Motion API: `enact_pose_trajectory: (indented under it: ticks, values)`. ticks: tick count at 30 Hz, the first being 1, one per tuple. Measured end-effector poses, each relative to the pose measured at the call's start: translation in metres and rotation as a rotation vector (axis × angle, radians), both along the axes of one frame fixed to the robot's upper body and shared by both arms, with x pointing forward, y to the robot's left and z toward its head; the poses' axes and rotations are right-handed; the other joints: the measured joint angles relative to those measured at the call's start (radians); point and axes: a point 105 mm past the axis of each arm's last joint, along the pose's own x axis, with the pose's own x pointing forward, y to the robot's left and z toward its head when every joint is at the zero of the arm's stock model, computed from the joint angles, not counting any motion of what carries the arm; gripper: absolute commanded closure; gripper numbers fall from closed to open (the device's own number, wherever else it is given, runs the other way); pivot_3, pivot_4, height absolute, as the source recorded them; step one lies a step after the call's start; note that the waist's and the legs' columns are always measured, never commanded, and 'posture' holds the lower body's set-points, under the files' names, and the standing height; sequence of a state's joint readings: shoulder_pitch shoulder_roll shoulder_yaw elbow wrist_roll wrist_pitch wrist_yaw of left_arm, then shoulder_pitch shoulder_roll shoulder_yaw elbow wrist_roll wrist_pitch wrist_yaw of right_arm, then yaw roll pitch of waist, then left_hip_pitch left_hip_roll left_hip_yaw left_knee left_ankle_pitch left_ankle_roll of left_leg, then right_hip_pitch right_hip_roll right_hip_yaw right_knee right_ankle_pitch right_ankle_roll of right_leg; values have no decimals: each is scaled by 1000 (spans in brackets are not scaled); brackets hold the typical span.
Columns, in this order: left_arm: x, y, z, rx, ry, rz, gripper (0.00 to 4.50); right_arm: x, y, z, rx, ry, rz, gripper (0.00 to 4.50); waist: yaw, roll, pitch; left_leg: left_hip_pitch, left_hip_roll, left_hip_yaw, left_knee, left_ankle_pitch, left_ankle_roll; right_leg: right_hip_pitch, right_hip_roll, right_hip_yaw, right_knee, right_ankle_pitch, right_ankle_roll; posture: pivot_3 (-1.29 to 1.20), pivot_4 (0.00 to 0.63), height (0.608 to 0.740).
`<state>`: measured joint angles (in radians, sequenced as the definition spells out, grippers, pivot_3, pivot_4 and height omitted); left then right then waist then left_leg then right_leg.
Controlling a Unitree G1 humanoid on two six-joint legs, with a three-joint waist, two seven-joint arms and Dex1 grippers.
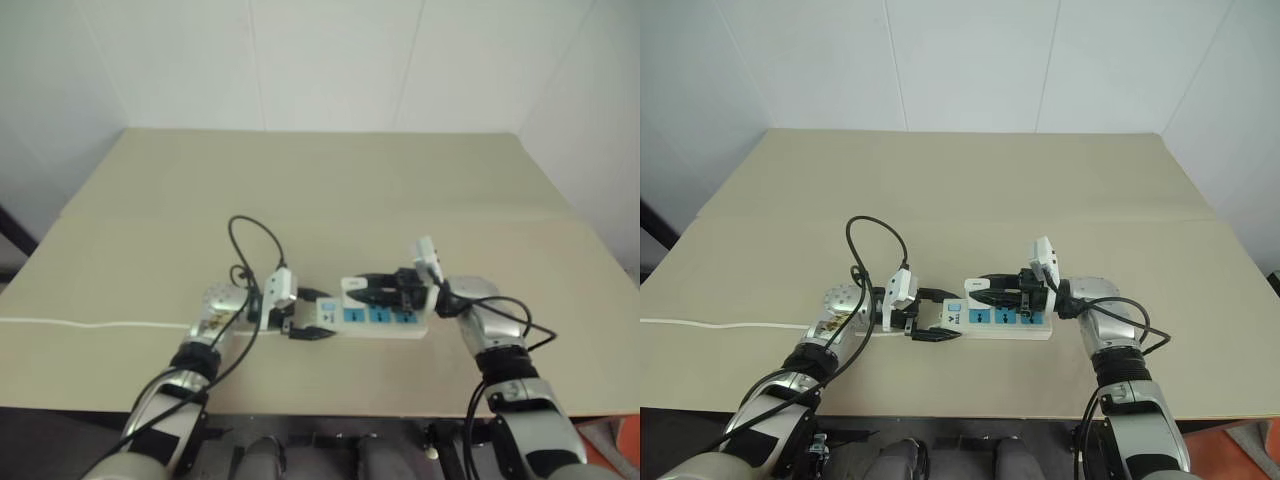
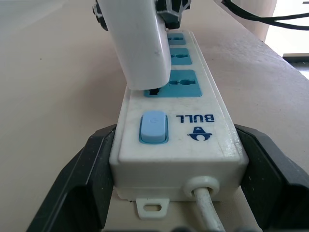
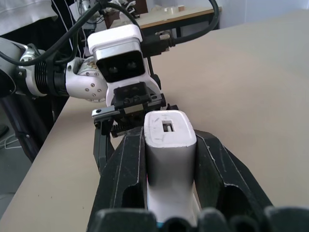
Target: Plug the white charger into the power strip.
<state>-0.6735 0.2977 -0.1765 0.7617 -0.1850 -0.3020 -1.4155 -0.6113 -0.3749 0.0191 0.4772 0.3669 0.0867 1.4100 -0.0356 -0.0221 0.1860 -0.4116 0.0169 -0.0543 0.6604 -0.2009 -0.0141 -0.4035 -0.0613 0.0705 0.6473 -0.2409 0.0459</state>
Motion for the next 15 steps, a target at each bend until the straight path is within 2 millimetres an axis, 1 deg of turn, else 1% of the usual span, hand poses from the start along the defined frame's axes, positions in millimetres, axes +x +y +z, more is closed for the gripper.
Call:
enact_pose_trajectory:
  ticks: [10, 15]
  values:
    - [1, 0, 0, 4, 3, -5, 1241, -3, -1, -3, -1, -84, 12, 3395, -1, 0, 0, 0, 0, 0, 0, 0, 0, 0, 0, 0, 0, 0, 0, 0, 150, 740]
    - [1, 1, 0, 6, 5, -4, 1241, -3, -1, -9, 7, -104, 18, 3395, -2, 0, 0, 3, 0, 0, 0, 0, 0, 2, 0, 0, 0, 0, 0, 0, 150, 740]
